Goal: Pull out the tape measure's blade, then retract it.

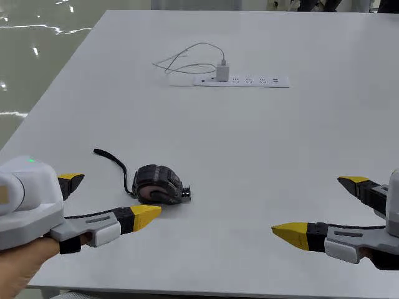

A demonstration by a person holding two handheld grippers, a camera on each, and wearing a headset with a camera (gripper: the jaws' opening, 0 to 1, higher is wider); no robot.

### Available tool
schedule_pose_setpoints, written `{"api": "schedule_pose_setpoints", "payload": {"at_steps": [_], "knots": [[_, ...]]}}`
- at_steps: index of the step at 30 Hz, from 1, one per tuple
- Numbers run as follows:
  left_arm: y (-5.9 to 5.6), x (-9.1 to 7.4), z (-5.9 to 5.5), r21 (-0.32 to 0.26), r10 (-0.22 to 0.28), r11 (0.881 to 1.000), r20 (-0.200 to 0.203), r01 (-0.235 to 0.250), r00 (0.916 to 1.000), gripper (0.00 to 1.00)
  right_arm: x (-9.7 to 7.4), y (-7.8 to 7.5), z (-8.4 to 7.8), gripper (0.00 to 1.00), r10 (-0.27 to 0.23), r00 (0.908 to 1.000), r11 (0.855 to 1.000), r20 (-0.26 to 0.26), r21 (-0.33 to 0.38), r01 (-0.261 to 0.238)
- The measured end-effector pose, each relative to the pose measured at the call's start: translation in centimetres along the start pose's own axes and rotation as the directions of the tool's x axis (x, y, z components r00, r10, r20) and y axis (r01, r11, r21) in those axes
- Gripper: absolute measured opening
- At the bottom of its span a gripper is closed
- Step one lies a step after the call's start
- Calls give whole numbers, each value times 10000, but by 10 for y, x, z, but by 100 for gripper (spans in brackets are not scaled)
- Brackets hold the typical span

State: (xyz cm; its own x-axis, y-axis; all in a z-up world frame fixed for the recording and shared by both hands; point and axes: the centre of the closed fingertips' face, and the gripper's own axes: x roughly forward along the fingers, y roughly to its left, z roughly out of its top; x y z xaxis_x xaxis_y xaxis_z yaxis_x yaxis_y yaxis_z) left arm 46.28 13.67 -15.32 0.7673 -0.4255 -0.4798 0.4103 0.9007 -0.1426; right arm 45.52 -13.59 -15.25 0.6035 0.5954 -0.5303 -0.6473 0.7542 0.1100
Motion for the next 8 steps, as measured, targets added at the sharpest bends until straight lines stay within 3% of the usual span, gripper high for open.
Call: {"api": "schedule_pose_setpoints", "payload": {"at_steps": [8], "knots": [[-3,0,0,41,-41,10000,-12,42,10000,99,0,0,0,99,-68,10000,10000,37,20,68]]}}
